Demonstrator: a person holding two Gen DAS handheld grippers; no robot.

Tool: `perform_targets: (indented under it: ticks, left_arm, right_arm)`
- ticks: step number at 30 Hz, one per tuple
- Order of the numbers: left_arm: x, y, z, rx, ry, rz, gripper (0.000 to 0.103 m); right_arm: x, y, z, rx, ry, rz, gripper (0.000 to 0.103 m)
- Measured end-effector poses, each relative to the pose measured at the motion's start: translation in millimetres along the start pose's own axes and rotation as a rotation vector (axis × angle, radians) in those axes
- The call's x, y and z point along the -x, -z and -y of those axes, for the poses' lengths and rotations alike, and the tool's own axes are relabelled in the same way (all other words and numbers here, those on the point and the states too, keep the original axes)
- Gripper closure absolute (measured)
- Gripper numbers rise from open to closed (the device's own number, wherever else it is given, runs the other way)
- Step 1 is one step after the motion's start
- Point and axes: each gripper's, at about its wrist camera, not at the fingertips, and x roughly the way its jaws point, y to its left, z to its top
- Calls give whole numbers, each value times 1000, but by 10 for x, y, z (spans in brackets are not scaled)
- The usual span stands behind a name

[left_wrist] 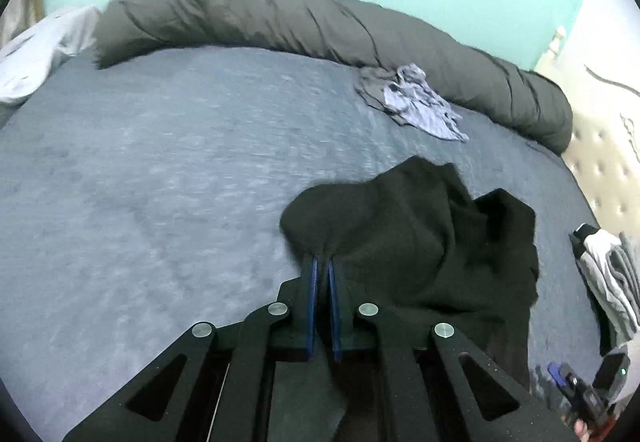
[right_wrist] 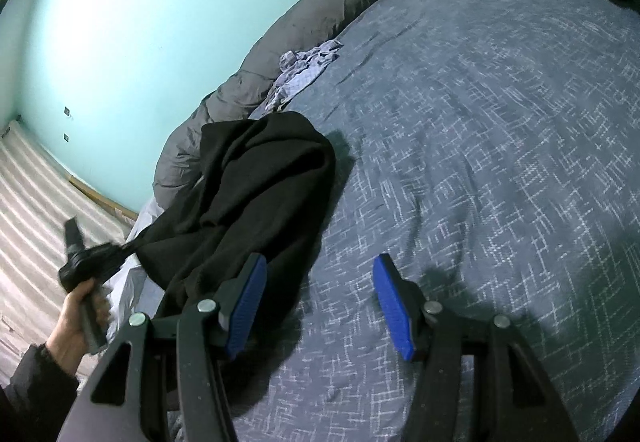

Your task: Fold clothes

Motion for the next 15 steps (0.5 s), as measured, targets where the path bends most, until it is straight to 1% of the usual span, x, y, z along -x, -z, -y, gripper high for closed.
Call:
perform_targets:
  ticks: [2,6,12,15]
  left_arm:
    - [244,99,-130,15,-16,21,97]
    - [765,329,-292,61,-41,90,97]
    - [1515,644,-552,107,-86,172,98]
    - [1729,803,-744,146,-110,186,98]
  right_arm:
    - [11,0,-23,5,-3,1,47]
    - [37,25,-96,26,-9,-4,47]
    - [5,194,-256,78,7,-62,47]
    - [31,290,-331,88,7,-87,47]
